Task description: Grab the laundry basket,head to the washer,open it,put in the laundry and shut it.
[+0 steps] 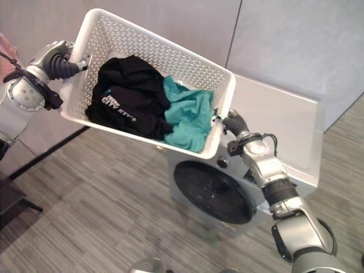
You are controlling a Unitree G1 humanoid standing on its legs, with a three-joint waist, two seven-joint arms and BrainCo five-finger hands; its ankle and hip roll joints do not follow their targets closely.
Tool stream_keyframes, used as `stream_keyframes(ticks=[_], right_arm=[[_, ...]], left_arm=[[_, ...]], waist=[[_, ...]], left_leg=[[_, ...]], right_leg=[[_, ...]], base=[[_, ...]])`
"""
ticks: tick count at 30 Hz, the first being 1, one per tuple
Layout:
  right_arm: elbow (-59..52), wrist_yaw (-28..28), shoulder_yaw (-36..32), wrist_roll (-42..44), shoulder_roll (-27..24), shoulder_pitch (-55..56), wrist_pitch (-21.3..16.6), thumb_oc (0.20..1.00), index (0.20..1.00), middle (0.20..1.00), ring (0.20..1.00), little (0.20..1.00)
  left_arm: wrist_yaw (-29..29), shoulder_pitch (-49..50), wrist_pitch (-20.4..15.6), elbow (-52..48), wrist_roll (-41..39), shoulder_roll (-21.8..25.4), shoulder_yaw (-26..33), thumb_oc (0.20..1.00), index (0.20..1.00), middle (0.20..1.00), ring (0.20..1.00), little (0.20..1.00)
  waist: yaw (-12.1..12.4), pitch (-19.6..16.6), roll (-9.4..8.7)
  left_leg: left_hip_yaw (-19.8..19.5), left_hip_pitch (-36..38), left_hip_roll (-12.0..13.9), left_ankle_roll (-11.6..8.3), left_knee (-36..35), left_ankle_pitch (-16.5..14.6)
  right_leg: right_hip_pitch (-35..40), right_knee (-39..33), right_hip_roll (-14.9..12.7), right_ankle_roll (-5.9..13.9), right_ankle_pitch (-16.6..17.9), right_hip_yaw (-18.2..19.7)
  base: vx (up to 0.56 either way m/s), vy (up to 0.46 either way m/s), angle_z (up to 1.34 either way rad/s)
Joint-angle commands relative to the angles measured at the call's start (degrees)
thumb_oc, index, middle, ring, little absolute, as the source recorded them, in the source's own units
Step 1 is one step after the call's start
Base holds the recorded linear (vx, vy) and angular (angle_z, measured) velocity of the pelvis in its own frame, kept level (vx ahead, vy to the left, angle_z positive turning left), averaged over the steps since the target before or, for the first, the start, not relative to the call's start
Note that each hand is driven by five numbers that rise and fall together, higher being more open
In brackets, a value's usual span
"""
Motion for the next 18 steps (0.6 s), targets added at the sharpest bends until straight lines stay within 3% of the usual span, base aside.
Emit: stream_keyframes(ticks=[1, 2, 4, 7, 11, 12, 13, 15, 16, 17, 18], right_arm=[[4.7, -2.4, -4.4, -2.0, -8.4, 4.4, -0.5, 0.200, 0.200, 0.200, 0.200, 0.200], [2.7, -2.4, -6.9, -2.9, -11.8, 7.2, -0.6, 0.200, 0.200, 0.200, 0.200, 0.200], [-1.3, -2.3, -11.9, -3.6, -16.4, 12.7, -0.6, 0.200, 0.200, 0.200, 0.200, 0.200], [-6.0, -2.2, -18.2, -3.0, -19.0, 20.4, -1.2, 0.200, 0.200, 0.200, 0.200, 0.200], [-6.0, -2.1, -18.8, -1.0, -18.9, 23.0, -2.0, 0.200, 0.200, 0.200, 0.200, 0.200], [-5.3, -2.4, -18.0, 0.0, -19.4, 21.9, -2.0, 0.200, 0.200, 0.200, 0.200, 0.200], [-4.8, -2.9, -17.3, 0.2, -19.9, 21.1, -2.0, 0.200, 0.200, 0.200, 0.200, 0.200], [-4.0, -3.3, -16.2, 0.8, -20.8, 19.3, -1.8, 0.200, 0.200, 0.200, 0.200, 0.200], [-3.9, -3.3, -16.0, 0.8, -20.8, 19.0, -1.9, 0.200, 0.200, 0.200, 0.200, 0.200], [-3.4, -3.8, -15.2, 1.5, -21.1, 17.8, -1.9, 0.200, 0.200, 0.200, 0.200, 0.200], [-2.2, -4.1, -13.6, 1.9, -21.8, 15.1, -1.9, 0.200, 0.200, 0.200, 0.200, 0.200]], left_arm=[[2.8, -5.4, -1.3, 3.2, -0.2, 0.0, 2.1, 0.200, 0.200, 0.200, 0.200, 0.200], [2.7, -6.0, -1.4, 3.6, 0.2, -1.7, 2.0, 0.200, 0.200, 0.200, 0.200, 0.200], [2.6, -7.1, -1.3, 3.4, 1.0, -4.2, 1.3, 0.200, 0.200, 0.200, 0.200, 0.200], [2.6, -6.0, -1.1, 2.7, 2.2, -7.2, 2.0, 0.200, 0.200, 0.200, 0.200, 0.200], [2.5, -3.8, -0.8, 2.3, 3.3, -7.2, 2.5, 0.200, 0.200, 0.200, 0.200, 0.200], [2.3, -3.4, -0.1, 1.9, 3.1, -6.6, 2.9, 0.200, 0.200, 0.200, 0.200, 0.200], [2.2, -3.2, -0.1, 1.4, 2.6, -6.1, 3.0, 0.200, 0.200, 0.200, 0.200, 0.200], [2.5, -3.0, 0.3, 1.5, 1.5, -5.7, 3.4, 0.200, 0.200, 0.200, 0.200, 0.200], [2.5, -3.1, 0.3, 1.6, 1.4, -5.7, 3.4, 0.200, 0.200, 0.200, 0.200, 0.200], [2.7, -3.0, 0.2, 1.9, 0.5, -6.0, 3.4, 0.200, 0.200, 0.200, 0.200, 0.200], [2.5, -3.6, 0.0, 2.7, -0.2, -6.1, 2.7, 0.200, 0.200, 0.200, 0.200, 0.200]], waist=[[-0.2, -6.7, 0.44], [-2.4, -6.1, -0.29], [-4.3, -6.3, -1.29], [-6.4, -6.7, -2.14], [-7.1, -7.3, -2.71], [-6.7, -6.7, -3.20], [-6.2, -5.7, -3.32], [-5.8, -4.5, -3.60], [-6.1, -4.3, -3.22], [-5.9, -3.7, -3.26], [-5.4, -3.4, -3.83]], left_leg=[[-0.4, -3.9, 2.4, -0.08, -4.1, 1.5], [-2.1, -4.5, 2.5, -0.42, -3.3, 1.1], [-3.9, -5.6, 3.0, -0.95, -2.7, 0.9], [-6.7, -6.1, 5.4, -2.58, -2.8, 1.6], [-8.1, -6.0, 9.3, -4.93, -1.6, 4.2], [-9.7, -8.9, 11.5, -5.18, 5.3, 7.6], [-11.0, -11.0, 12.2, -4.63, 11.0, 8.9], [-12.4, -15.8, 12.4, -3.87, 18.0, 12.3], [-13.0, -16.3, 12.7, -4.03, 19.1, 11.8], [-13.1, -18.2, 12.5, -3.84, 18.5, 12.5], [-13.2, -20.1, 11.3, -4.46, 12.3, 12.2]], right_leg=[[4.1, -5.8, 2.2, 2.99, 7.0, 2.4], [3.4, -7.6, 4.9, 3.27, 7.0, 8.7], [4.0, -10.4, 7.4, 2.74, 4.9, 12.8], [5.4, -13.0, 10.4, 1.23, 1.4, 12.4], [7.6, -16.0, 14.0, -1.14, 0.4, 10.1], [9.0, -17.6, 16.1, -3.03, 0.4, 10.4], [9.8, -17.9, 17.3, -4.19, 0.1, 11.0], [11.0, -18.8, 18.4, -5.74, -0.3, 10.5], [11.2, -18.9, 18.8, -5.79, -0.4, 10.3], [11.6, -19.3, 19.0, -6.14, -0.7, 9.9], [12.1, -20.1, 18.2, -5.81, -0.9, 9.5]], base=[[0.12, -0.194, 0.52], [0.13, -0.199, 0.84], [0.14, -0.244, 1.16], [0.16, -0.292, 0.76], [0.16, -0.344, 0.04], [0.15, -0.463, -0.27], [0.09, -0.417, -0.18], [0.00, -0.196, -0.20], [0.00, -0.107, -0.20], [0.07, -0.027, -0.04], [0.13, 0.011, 0.18]])
